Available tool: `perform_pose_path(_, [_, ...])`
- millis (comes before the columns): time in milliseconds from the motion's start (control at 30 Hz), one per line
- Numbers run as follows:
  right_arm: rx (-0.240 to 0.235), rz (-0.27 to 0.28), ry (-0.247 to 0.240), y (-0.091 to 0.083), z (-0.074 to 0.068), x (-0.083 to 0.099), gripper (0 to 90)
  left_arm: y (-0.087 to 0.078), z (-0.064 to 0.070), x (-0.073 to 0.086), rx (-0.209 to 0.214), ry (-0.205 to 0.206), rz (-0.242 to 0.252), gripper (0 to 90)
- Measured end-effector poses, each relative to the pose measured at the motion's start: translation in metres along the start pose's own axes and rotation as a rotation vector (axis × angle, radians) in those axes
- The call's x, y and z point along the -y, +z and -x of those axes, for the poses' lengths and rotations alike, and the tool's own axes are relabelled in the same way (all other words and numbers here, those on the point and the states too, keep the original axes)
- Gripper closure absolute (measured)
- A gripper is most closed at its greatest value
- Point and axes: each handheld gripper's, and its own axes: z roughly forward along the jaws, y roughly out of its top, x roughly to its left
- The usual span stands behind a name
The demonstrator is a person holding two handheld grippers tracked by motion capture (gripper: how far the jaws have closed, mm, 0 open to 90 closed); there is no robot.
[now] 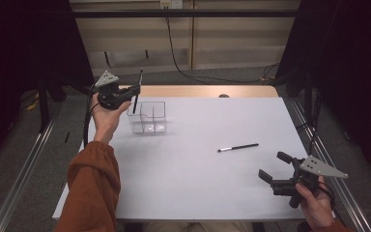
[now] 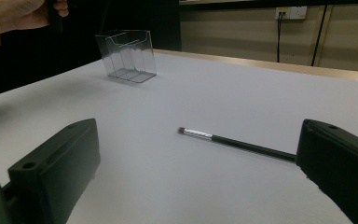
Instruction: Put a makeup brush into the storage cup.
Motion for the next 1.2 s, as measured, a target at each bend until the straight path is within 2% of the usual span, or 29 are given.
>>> perform_pose_path(133, [-0.001, -0.001, -0.003, 0.000, 0.000, 0.000, 0.0, 0.002, -0.003, 0.005, -0.005, -0.011, -0.008, 84.1])
perform_pose_path(233, [0.001, -0.001, 0.000, 0.000, 0.000, 0.000, 0.0, 0.004, 0.000, 0.009, 0.001, 0.006, -0.022, 84.1])
perform_pose_path(567, [0.000, -0.001, -0.001, 0.000, 0.000, 0.000, 0.0, 0.010, -0.001, 0.020, -0.004, -0.004, -0.045, 84.1])
perform_pose_path(833, [0.000, -0.001, -0.003, 0.000, 0.000, 0.000, 0.0, 0.011, -0.006, 0.030, -0.020, -0.010, -0.065, 84.1])
perform_pose_path(1200, [0.000, -0.002, -0.001, 0.000, 0.000, 0.000, 0.0, 0.011, -0.006, 0.036, -0.020, -0.009, -0.078, 84.2])
